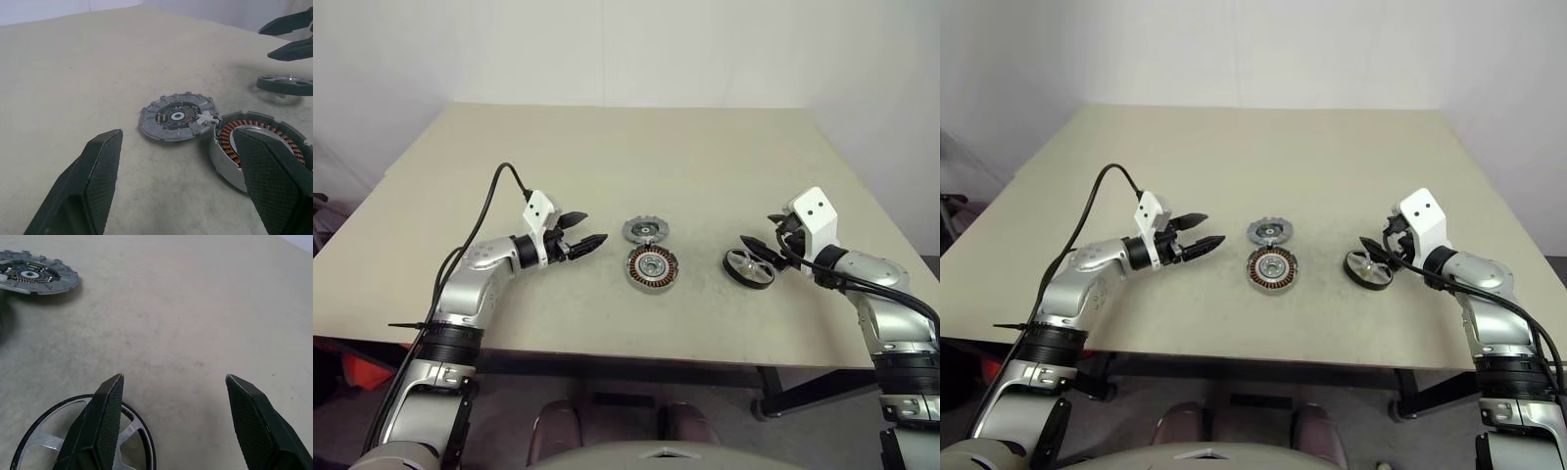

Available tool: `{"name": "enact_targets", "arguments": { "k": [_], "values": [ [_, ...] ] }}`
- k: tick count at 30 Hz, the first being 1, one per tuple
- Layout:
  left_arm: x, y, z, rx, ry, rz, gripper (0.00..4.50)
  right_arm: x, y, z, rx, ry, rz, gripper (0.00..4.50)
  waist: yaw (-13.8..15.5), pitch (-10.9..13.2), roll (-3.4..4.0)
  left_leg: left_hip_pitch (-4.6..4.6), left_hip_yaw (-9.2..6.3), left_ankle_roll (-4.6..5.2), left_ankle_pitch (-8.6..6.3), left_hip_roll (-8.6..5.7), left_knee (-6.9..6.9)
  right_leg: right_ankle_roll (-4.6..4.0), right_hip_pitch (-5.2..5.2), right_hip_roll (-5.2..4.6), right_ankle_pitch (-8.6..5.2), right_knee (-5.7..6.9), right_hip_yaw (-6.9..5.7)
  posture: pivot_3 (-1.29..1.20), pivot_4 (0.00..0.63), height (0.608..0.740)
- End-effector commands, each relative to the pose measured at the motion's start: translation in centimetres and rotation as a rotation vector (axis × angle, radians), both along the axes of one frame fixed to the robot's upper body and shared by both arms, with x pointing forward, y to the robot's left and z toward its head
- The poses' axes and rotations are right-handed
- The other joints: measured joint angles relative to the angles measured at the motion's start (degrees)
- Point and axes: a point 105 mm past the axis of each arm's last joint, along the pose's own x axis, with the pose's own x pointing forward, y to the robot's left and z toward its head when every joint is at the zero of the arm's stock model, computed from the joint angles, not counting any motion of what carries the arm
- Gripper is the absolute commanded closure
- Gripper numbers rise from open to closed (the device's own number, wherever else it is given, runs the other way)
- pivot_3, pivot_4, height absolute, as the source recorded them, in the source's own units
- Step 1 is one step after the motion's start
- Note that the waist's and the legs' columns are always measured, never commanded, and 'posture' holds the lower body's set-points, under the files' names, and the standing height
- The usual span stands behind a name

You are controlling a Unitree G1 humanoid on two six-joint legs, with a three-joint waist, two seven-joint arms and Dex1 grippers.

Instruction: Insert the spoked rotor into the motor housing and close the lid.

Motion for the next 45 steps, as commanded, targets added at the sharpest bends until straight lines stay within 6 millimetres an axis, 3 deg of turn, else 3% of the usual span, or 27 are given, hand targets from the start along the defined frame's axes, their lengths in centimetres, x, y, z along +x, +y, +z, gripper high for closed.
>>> {"name": "enact_targets", "arguments": {
  "k": [1,5,28,37,42,45],
  "values": [
    [0.2,0.0,1.4,-0.002,-0.056,-0.011,0.71,-0.6,1.4,2.1,0.024,-0.032,0.092,0.77,0.0,0.0,0.01,0.0,0.0,0.0,0.0,0.0,0.0,0.0,0.0,0.0,0.0,0.0,0.0,0.0,0.0,0.74],
    [0.1,-0.3,1.1,-0.001,-0.051,-0.014,0.71,-1.2,2.5,2.1,0.018,-0.013,0.143,0.77,0.0,0.0,0.01,0.0,0.0,0.01,0.0,0.02,-0.01,-0.01,0.0,0.0,-0.01,-0.01,-0.02,0.0,0.0,0.74],
    [0.1,0.2,0.8,0.03,-0.068,0.02,0.71,-0.1,2.4,1.7,-0.006,-0.022,0.118,0.77,0.0,0.0,0.01,0.02,-0.02,-0.02,0.05,0.02,-0.01,-0.02,0.05,-0.02,0.0,0.0,-0.08,0.0,0.0,0.74],
    [1.1,2.5,0.7,0.027,-0.102,0.196,0.71,0.3,2.4,1.6,-0.008,-0.023,0.115,0.77,0.0,0.0,0.02,0.0,-0.02,-0.02,0.05,0.03,-0.01,-0.03,0.05,-0.02,0.0,-0.01,-0.1,0.0,0.0,0.74],
    [3.0,6.5,0.0,0.099,-0.106,0.455,0.71,0.6,2.4,1.6,-0.01,-0.023,0.115,0.77,-0.1,0.0,0.02,0.03,-0.04,-0.02,0.06,0.04,-0.01,-0.03,0.06,-0.01,0.0,0.02,-0.11,0.0,0.0,0.74],
    [3.2,7.4,-1.2,0.124,-0.06,0.525,0.71,0.7,2.4,1.5,-0.009,-0.021,0.11,0.77,-0.1,0.0,0.02,0.03,-0.04,-0.04,0.07,0.04,0.0,-0.04,0.06,-0.01,0.01,0.02,-0.11,0.0,0.0,0.74]
  ]
}}
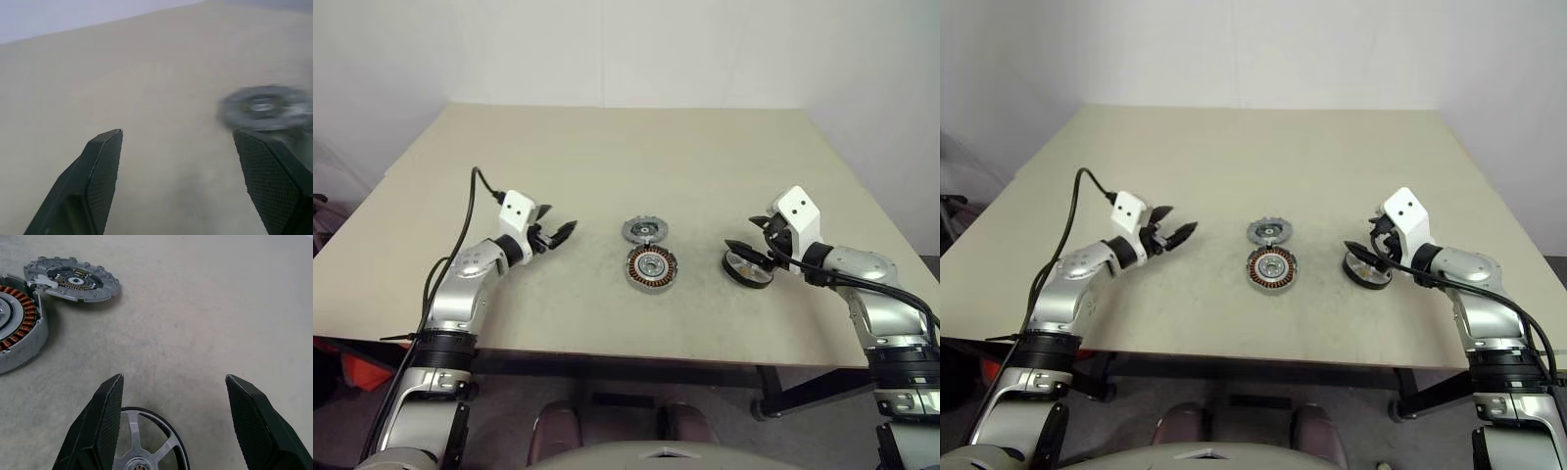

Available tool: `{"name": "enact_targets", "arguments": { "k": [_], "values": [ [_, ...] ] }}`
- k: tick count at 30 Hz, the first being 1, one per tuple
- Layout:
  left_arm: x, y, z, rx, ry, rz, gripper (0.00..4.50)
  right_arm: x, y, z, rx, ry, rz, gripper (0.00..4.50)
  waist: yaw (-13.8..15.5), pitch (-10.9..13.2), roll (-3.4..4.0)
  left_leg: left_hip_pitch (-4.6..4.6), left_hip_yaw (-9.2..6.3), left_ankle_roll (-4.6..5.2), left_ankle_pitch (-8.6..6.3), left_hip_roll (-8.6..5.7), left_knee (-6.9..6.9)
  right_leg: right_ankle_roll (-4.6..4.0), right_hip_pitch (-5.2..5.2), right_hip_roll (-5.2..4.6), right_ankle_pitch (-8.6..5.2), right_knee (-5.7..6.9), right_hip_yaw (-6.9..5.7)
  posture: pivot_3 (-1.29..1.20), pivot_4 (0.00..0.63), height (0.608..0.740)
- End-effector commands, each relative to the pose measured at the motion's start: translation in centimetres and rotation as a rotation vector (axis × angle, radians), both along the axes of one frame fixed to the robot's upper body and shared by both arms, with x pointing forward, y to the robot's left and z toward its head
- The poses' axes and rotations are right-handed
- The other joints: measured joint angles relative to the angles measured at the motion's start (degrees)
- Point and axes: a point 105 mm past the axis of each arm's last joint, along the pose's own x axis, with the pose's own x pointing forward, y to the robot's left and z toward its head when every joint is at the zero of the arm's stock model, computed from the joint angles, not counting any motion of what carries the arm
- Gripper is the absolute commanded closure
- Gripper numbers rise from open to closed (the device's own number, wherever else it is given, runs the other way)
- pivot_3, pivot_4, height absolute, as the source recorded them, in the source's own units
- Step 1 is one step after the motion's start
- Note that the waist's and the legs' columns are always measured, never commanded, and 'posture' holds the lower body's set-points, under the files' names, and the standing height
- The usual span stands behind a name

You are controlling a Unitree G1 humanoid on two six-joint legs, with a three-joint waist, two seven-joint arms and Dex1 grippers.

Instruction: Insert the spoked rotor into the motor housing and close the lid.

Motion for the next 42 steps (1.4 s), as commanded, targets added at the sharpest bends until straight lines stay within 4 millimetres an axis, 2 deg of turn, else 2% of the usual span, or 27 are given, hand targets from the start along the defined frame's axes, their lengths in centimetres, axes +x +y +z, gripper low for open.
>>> {"name": "enact_targets", "arguments": {
  "k": [1,6,10,16,19,23,28,30,35,42],
  "values": [
    [0.5,1.0,0.2,0.026,-0.001,0.077,0.71,0.7,0.4,1.5,0.0,-0.063,0.011,0.77,0.1,0.0,0.0,-0.02,0.0,0.0,0.0,0.0,0.0,0.0,0.0,0.0,0.0,-0.01,-0.01,0.0,0.0,0.74],
    [0.9,1.7,-1.0,0.014,0.062,0.179,0.71,0.8,0.6,1.3,0.002,-0.058,0.016,0.77,0.2,0.0,0.0,-0.04,-0.03,0.0,0.0,0.0,0.01,-0.01,0.0,-0.01,0.0,-0.02,-0.05,0.0,0.0,0.74],
    [1.3,2.4,-1.0,-0.015,0.086,0.262,0.71,0.9,0.8,0.8,0.005,-0.051,0.013,0.77,0.2,0.0,0.0,-0.05,-0.03,0.0,0.01,0.0,0.01,-0.01,0.0,-0.01,0.0,-0.02,-0.05,0.0,0.0,0.74],
    [2.5,5.1,-0.8,0.02,0.085,0.447,0.71,0.9,0.8,0.6,0.011,-0.053,0.0,0.77,0.2,0.0,-0.01,-0.05,-0.05,-0.01,0.03,0.0,0.01,-0.02,0.0,-0.01,0.01,-0.01,-0.06,0.0,0.0,0.74],
    [2.9,5.7,-0.9,0.044,0.089,0.498,0.71,0.9,0.8,0.4,0.013,-0.056,-0.011,0.77,0.2,0.0,-0.01,-0.06,-0.05,-0.01,0.04,-0.01,0.02,-0.01,0.0,-0.01,0.01,-0.02,-0.06,0.0,0.0,0.74],
    [3.4,4.9,-1.3,0.089,0.109,0.489,0.71,0.9,0.8,0.4,0.018,-0.062,-0.021,0.77,0.2,0.0,-0.01,-0.09,-0.07,-0.18,0.13,-0.01,0.01,-0.02,0.0,-0.01,0.01,-0.04,-0.08,0.0,0.0,0.74],
    [3.8,2.3,-1.5,0.066,0.114,0.399,0.71,0.8,0.7,0.3,0.018,-0.064,-0.031,0.77,0.5,0.0,-0.01,-0.11,-0.07,-0.19,0.14,-0.01,0.01,-0.02,0.0,-0.02,0.01,-0.04,-0.08,0.0,0.0,0.74],
    [3.8,1.8,-1.5,0.061,0.115,0.386,0.71,0.7,0.7,0.3,0.018,-0.064,-0.031,0.77,0.6,0.0,-0.01,-0.11,-0.07,-0.19,0.14,-0.01,0.01,-0.02,0.0,-0.02,0.01,-0.04,-0.09,0.0,0.0,0.74],
    [3.7,1.7,-2.2,0.069,0.14,0.384,0.71,0.6,0.5,0.4,0.018,-0.065,-0.038,0.77,0.5,0.0,-0.01,-0.1,-0.07,-0.2,0.14,0.01,0.0,-0.02,-0.01,-0.01,0.01,-0.05,-0.09,0.0,0.0,0.74],
    [3.4,2.7,-2.9,0.084,0.165,0.415,0.71,1.0,0.0,0.6,0.012,-0.072,-0.056,0.77,0.5,0.0,-0.01,-0.1,-0.08,-0.2,0.14,0.0,0.0,-0.02,0.0,-0.02,0.0,-0.04,-0.09,0.0,0.0,0.74]
  ]
}}
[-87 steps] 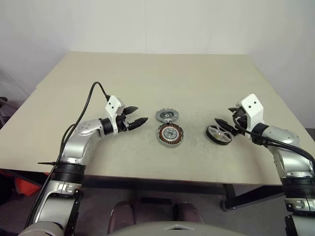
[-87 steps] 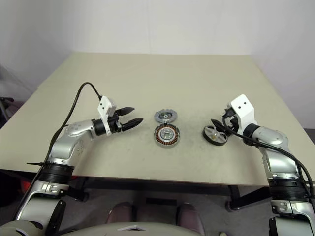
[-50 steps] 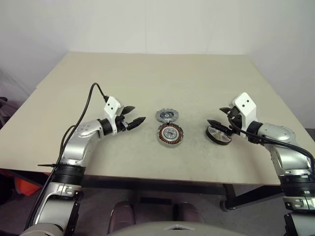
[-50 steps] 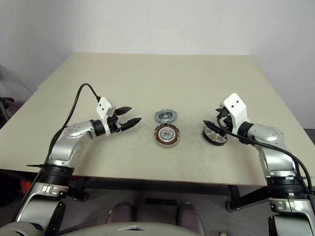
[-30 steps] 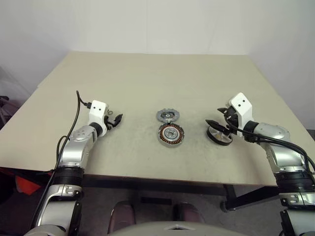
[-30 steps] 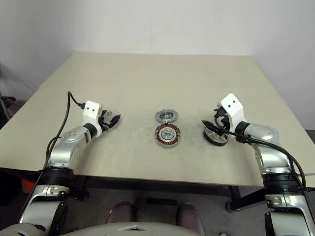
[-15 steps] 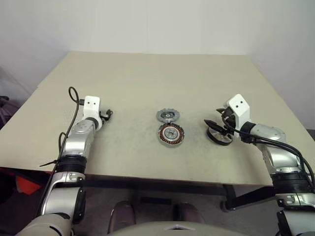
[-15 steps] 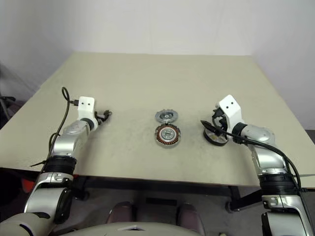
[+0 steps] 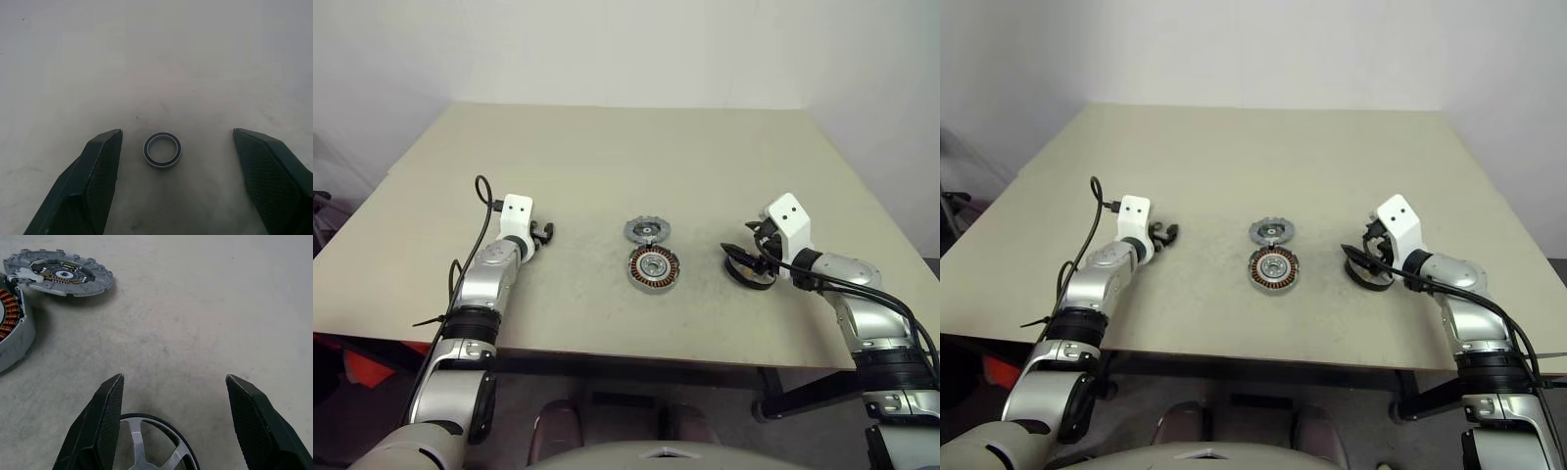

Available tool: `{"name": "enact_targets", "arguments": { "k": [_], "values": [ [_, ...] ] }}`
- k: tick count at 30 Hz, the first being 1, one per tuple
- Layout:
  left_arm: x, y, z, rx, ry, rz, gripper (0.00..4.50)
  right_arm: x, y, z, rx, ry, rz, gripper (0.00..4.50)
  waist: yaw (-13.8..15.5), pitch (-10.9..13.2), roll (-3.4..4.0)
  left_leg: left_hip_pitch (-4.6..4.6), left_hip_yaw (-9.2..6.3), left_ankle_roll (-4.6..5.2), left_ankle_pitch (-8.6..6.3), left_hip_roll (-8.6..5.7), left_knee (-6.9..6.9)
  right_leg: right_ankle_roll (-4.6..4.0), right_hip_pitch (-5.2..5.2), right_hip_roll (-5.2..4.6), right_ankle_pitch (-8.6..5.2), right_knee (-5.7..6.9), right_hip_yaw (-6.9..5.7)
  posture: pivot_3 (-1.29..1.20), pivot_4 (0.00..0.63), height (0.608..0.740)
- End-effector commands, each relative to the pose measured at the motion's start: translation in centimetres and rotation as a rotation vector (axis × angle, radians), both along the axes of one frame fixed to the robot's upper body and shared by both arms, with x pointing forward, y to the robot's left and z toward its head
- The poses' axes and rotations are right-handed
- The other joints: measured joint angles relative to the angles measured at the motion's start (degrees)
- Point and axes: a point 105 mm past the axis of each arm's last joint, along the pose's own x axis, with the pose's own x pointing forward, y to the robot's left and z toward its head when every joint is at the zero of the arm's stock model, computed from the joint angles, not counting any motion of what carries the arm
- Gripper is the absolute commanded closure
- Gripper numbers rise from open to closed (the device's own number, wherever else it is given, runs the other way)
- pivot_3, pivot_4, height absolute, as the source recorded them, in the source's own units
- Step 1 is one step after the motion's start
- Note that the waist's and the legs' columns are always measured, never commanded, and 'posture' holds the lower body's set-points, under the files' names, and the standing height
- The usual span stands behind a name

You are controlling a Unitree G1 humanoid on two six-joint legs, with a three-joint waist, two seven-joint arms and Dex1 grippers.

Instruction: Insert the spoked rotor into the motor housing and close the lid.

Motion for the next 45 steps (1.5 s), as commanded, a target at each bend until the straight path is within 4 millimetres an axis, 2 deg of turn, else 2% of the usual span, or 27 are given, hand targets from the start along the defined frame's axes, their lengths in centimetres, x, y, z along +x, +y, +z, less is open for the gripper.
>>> {"name": "enact_targets", "arguments": {
  "k": [1,12,17,19,22,36,39,43,45],
  "values": [
    [0.2,0.9,0.9,0.021,-0.022,0.02,0.71,0.6,-0.3,2.1,-0.01,-0.076,-0.005,0.77,0.0,0.0,0.0,0.0,0.0,0.0,0.0,0.0,0.0,0.0,0.0,0.0,0.0,0.0,0.0,0.0,0.0,0.74],
    [-0.9,0.9,-1.8,-0.002,0.057,0.015,0.71,1.1,-0.5,2.5,-0.009,-0.094,-0.028,0.77,-0.3,0.0,0.01,0.03,0.0,0.0,0.0,0.0,-0.02,0.0,0.01,0.0,0.0,-0.01,0.01,0.0,0.0,0.74],
    [-1.7,1.6,-3.5,-0.023,0.103,0.041,0.71,1.2,-0.8,2.5,-0.012,-0.096,-0.037,0.77,-0.5,-0.1,0.13,0.04,0.0,0.0,0.0,0.0,-0.05,0.0,0.01,0.01,0.0,-0.02,0.01,0.0,0.0,0.74],
    [-1.9,2.0,-3.8,-0.012,0.112,0.051,1.07,1.3,-0.9,2.7,-0.013,-0.101,-0.045,0.77,-0.6,-0.1,0.2,0.05,0.01,0.0,0.0,0.0,-0.06,0.0,0.02,0.01,-0.01,-0.02,0.02,0.0,0.0,0.74],
    [-2.0,2.6,-3.8,0.011,0.117,0.063,1.91,1.4,-0.9,2.8,-0.013,-0.106,-0.05,0.77,-0.9,-0.2,0.22,0.08,0.03,0.02,-0.02,0.01,-0.11,-0.01,0.04,0.01,-0.01,-0.01,0.03,0.0,0.0,0.74],
    [-1.6,3.1,-3.3,0.047,0.109,0.074,1.91,1.7,-1.3,3.0,-0.016,-0.119,-0.075,0.77,-2.0,-0.3,0.44,0.24,0.03,-0.1,0.08,0.05,-0.32,0.22,0.09,0.01,-0.15,0.0,-0.09,0.0,0.0,0.74],
    [-1.7,3.2,-3.4,0.042,0.11,0.074,2.47,1.8,-1.4,3.0,-0.017,-0.12,-0.079,0.77,-2.0,-0.3,0.47,0.24,0.03,-0.1,0.08,0.05,-0.32,0.22,0.09,0.01,-0.15,0.0,-0.09,0.0,0.0,0.74],
    [-1.8,3.2,-3.5,0.042,0.114,0.075,3.72,1.9,-1.5,3.0,-0.018,-0.121,-0.082,0.77,-2.1,-0.3,0.49,0.28,0.03,-0.13,0.1,0.07,-0.36,0.21,0.06,0.02,-0.14,-0.01,-0.12,0.0,0.0,0.74],
    [-1.8,3.2,-3.5,0.044,0.115,0.078,3.72,1.9,-1.5,3.0,-0.018,-0.122,-0.083,0.77,-2.1,-0.3,0.5,0.27,0.03,-0.13,0.1,0.06,-0.4,0.21,0.06,0.01,-0.14,-0.03,-0.12,0.0,0.0,0.74]
  ]
}}
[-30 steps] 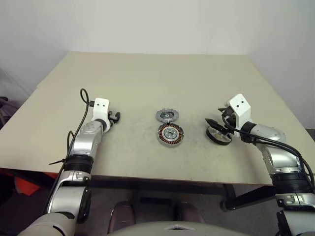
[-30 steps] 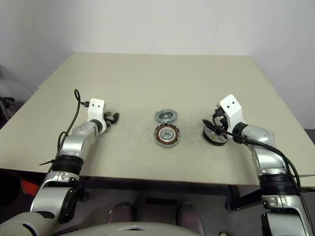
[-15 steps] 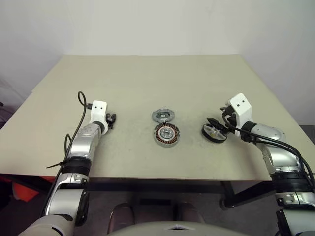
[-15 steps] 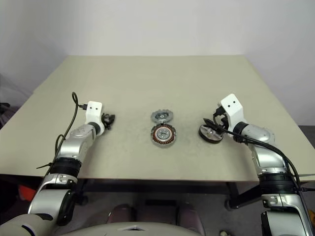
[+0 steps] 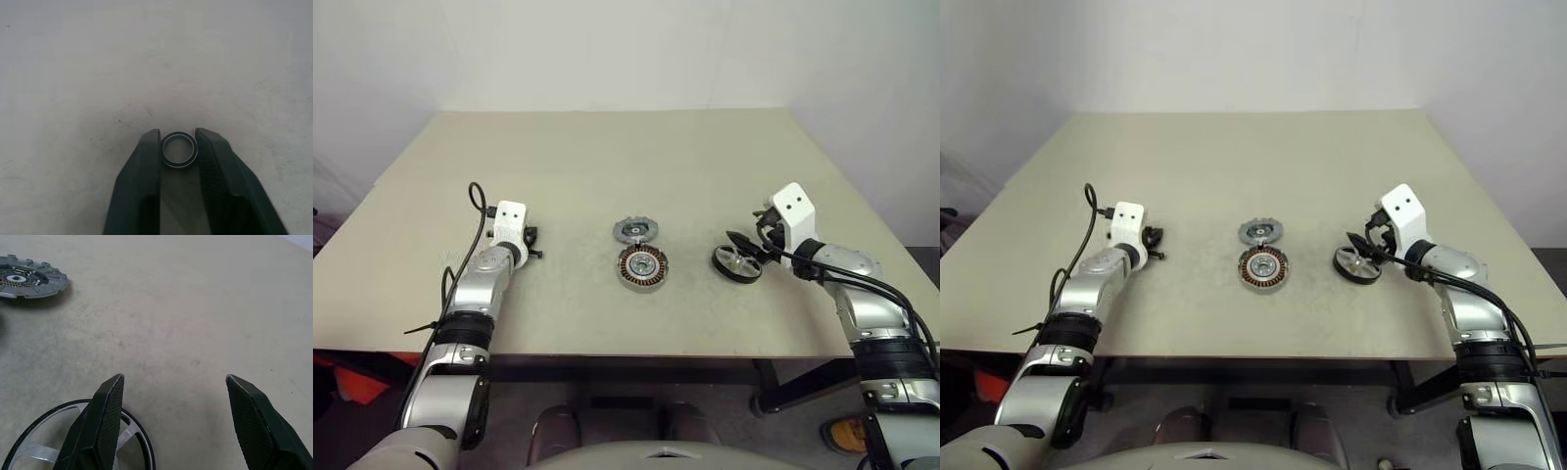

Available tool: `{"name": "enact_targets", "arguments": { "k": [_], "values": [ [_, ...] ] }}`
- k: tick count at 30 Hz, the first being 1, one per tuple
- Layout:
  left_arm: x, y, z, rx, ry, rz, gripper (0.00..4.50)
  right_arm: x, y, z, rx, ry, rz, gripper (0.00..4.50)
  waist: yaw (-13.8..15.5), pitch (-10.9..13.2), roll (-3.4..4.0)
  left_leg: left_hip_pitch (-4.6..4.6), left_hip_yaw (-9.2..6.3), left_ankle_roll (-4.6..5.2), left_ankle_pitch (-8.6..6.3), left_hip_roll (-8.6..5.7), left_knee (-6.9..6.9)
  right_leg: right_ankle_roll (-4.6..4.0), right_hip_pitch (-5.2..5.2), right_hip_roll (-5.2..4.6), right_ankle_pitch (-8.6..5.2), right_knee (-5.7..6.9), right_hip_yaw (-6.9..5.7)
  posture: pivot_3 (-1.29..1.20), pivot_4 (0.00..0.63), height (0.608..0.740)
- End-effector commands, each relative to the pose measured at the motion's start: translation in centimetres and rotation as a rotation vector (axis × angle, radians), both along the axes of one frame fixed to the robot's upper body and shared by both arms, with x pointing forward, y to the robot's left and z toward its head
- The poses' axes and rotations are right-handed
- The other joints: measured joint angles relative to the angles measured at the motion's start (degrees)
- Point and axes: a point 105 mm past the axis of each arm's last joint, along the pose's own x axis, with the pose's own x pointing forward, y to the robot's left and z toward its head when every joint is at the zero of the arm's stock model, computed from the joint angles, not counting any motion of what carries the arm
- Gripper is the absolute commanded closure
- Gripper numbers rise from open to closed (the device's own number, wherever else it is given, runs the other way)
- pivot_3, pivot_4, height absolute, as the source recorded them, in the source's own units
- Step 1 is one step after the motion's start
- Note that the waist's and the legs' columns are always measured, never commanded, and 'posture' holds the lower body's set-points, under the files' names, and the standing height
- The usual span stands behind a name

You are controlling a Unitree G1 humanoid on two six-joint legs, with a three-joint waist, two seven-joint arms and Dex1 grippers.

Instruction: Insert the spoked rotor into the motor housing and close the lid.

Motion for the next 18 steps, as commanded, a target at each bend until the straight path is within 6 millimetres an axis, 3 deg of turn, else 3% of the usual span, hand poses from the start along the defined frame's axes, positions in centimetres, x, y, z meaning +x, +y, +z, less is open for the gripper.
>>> {"name": "enact_targets", "arguments": {
  "k": [1,11,16,18],
  "values": [
    [-1.1,1.9,-2.2,0.036,0.086,0.063,3.72,0.6,-0.5,2.1,-0.008,-0.075,-0.011,0.77,0.0,0.0,0.01,0.0,0.0,0.0,0.0,0.0,-0.01,0.0,0.0,0.0,0.0,-0.01,0.0,0.0,0.0,0.74],
    [-1.1,1.7,-1.9,0.032,0.072,0.032,3.79,0.7,-0.3,2.1,-0.007,-0.077,-0.005,0.77,0.0,0.0,0.04,0.0,0.0,-0.04,0.02,0.0,-0.1,0.0,-0.04,0.0,0.0,-0.04,-0.01,0.0,0.0,0.74],
    [-0.2,-1.9,1.7,-0.098,-0.096,-0.157,3.79,0.7,-0.3,2.1,-0.005,-0.076,-0.005,0.77,0.3,0.0,0.03,-0.18,0.0,-0.05,0.03,0.0,-0.14,0.0,-0.19,0.0,0.0,-0.11,-0.03,0.0,0.0,0.74],
    [-0.8,-5.4,4.5,-0.216,-0.174,-0.365,3.79,0.6,-0.5,1.9,-0.007,-0.073,-0.01,0.77,0.6,0.0,-0.02,-0.26,0.01,-0.04,0.03,-0.02,-0.14,-0.33,-0.32,-0.07,0.19,-0.19,-0.11,0.0,0.0,0.74]
  ]
}}
